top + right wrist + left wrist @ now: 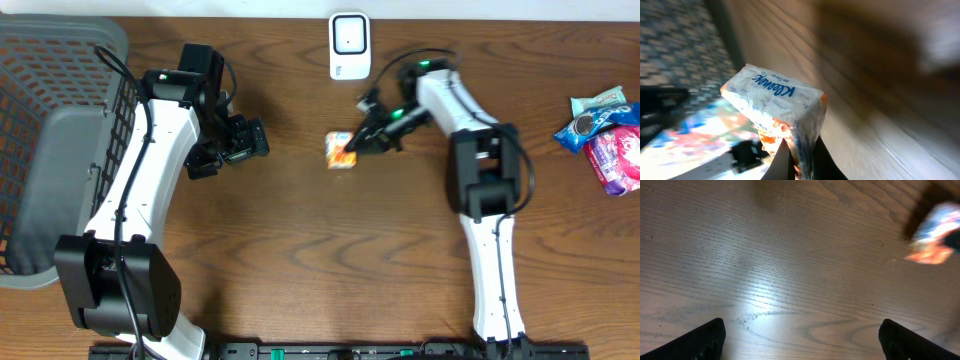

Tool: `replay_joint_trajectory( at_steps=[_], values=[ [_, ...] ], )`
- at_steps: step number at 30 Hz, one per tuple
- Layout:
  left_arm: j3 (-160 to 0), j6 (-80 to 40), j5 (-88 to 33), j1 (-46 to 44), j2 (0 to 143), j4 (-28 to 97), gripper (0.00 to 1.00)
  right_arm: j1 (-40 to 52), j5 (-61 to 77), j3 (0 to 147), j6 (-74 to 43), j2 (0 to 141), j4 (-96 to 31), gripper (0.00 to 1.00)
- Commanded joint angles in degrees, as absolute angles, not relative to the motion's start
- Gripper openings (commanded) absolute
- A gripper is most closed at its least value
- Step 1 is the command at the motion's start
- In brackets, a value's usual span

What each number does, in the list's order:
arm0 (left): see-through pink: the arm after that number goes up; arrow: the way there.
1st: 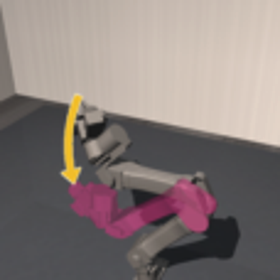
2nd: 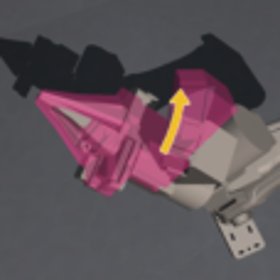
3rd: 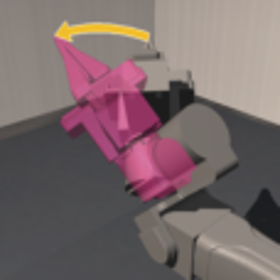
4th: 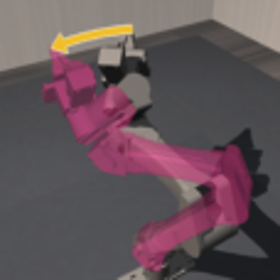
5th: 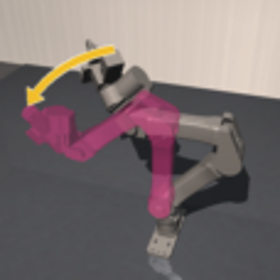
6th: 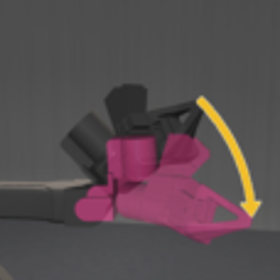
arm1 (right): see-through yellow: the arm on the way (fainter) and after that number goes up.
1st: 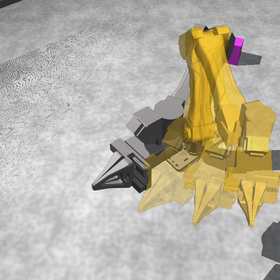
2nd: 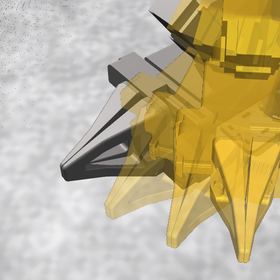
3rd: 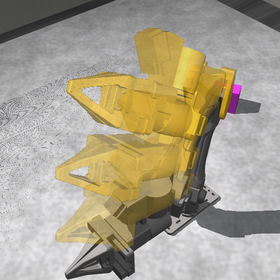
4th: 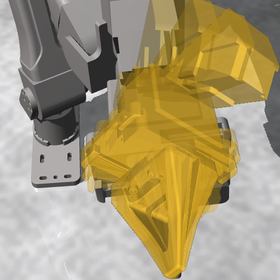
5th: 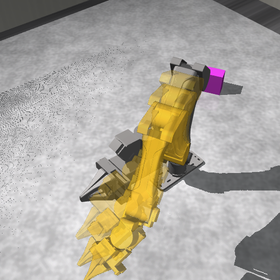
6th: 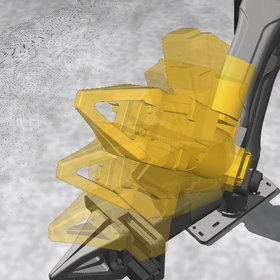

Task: Scan the item barcode
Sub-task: 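Lift the Kleenex box and hold it in front of the scanner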

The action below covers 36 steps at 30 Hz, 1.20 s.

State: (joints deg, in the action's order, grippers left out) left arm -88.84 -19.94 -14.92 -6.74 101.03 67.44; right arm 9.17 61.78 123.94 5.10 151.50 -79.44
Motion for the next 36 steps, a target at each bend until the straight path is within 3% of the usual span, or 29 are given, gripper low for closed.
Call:
replay_joint_trajectory(
  at_steps=[1,10,18,27,36],
  values=[
    [-89.1,-20.7,-15.0,-6.3,100.4,67.7,0.98,5.8,74.0,123.7,9.6,151.8,-78.5,0.01],
    [-89.1,-20.7,-15.0,-6.3,100.4,67.7,0.98,0.5,89.5,123.7,11.4,151.8,-69.4,0.01],
    [-89.1,-20.7,-15.0,-6.3,100.4,67.7,0.98,0.2,89.5,123.9,3.7,151.7,-57.5,0.01],
    [-89.1,-20.7,-15.0,-6.3,100.4,67.7,0.98,0.4,89.5,123.9,-5.3,151.7,-34.2,0.01],
    [-89.1,-20.7,-15.0,-6.3,100.4,67.7,0.98,3.0,89.5,123.9,-24.1,151.2,-12.1,0.01]
  ],
)
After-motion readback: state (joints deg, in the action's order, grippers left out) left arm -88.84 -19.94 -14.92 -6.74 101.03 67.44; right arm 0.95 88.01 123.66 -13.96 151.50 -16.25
